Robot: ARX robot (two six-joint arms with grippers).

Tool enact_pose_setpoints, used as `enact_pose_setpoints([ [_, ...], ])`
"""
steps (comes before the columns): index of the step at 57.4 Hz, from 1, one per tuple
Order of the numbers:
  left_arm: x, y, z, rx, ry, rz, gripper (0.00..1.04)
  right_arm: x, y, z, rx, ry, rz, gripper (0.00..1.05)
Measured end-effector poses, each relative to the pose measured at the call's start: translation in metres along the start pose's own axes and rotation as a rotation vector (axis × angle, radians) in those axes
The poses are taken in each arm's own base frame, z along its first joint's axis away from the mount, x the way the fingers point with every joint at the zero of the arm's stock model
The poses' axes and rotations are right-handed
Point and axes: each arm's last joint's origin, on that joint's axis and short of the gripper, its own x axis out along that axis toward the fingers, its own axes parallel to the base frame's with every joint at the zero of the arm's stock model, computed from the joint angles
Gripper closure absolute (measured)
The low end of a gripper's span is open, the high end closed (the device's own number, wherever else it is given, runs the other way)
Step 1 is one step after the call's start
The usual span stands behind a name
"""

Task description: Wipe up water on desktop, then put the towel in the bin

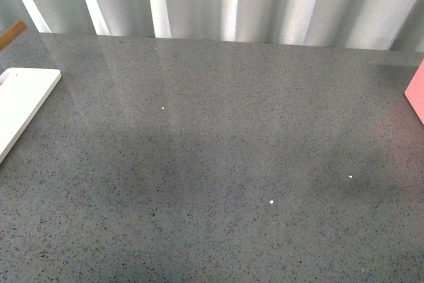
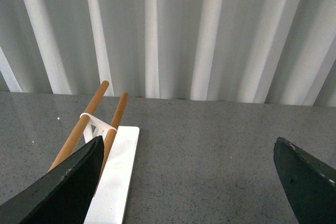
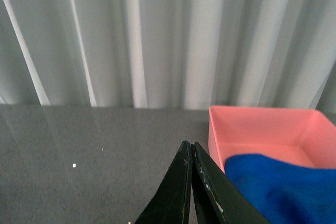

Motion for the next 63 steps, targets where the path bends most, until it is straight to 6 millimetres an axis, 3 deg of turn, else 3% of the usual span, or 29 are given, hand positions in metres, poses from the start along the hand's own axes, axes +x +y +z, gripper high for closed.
enact_pose_setpoints([
  [20, -0.0001, 0.0, 0.0001, 0.0, -0.001, 0.0, 0.07, -0.0021, 0.0, 0.0016, 0.001, -0.023, 0.0, 1.0],
  [32, -0.0001, 0.0, 0.0001, 0.0, -0.001, 0.0, 0.07, -0.0021, 0.0, 0.0016, 0.002, -0.023, 0.0, 0.63],
  [41, -0.0001, 0.0, 0.0001, 0.0, -0.001, 0.0, 0.07, -0.0021, 0.0, 0.0016, 0.002, -0.023, 0.0, 0.26],
  [47, -0.0001, 0.0, 0.0001, 0.0, -0.001, 0.0, 0.07, -0.0021, 0.0, 0.0016, 0.002, -0.023, 0.0, 0.08],
  [63, -0.0001, 0.0, 0.0001, 0.0, -0.001, 0.0, 0.07, -0.0021, 0.0, 0.0016, 0.003, -0.023, 0.0, 0.07],
])
